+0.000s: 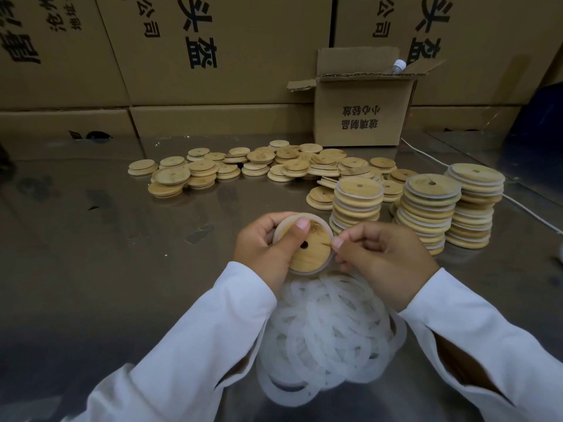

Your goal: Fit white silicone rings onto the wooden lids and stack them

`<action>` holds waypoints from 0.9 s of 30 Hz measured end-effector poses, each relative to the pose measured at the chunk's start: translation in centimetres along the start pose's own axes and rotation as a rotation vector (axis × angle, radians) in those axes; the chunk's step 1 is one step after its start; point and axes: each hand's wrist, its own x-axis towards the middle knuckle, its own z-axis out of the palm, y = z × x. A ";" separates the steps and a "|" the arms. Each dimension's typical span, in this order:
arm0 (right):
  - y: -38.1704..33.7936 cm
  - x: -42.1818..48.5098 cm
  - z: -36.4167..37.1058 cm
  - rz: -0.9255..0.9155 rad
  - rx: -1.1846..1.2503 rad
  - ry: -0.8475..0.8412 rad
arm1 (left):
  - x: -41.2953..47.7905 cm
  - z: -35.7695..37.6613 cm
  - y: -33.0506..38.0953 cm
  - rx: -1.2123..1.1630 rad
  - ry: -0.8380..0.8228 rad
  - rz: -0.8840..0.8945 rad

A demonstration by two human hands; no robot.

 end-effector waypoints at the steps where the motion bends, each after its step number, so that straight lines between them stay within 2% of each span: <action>1: 0.0 0.0 0.0 -0.003 0.002 -0.004 | 0.0 0.0 0.0 -0.002 -0.008 0.001; 8: -0.1 0.2 0.0 0.058 0.097 0.005 | -0.1 -0.1 0.0 -0.044 -0.039 0.010; 13: -0.3 0.1 -0.2 0.145 0.066 -0.152 | -0.2 -0.1 0.1 -0.048 -0.069 0.011; 16: -0.3 0.4 -0.7 0.131 0.112 -0.130 | -0.3 0.0 0.2 -0.091 -0.126 -0.018; 18: -0.4 0.8 -1.5 0.101 0.111 -0.046 | -0.3 0.1 0.3 -0.129 -0.160 -0.052; 21: -0.5 1.8 -3.4 0.090 0.239 0.184 | -0.3 0.1 0.4 -0.133 -0.155 -0.069; 24: -0.3 2.6 -5.7 0.144 0.404 0.452 | -0.3 0.1 0.3 -0.132 -0.146 -0.061; 27: 0.2 3.2 -7.5 0.252 0.464 0.605 | -0.4 0.2 0.3 -0.140 -0.126 -0.035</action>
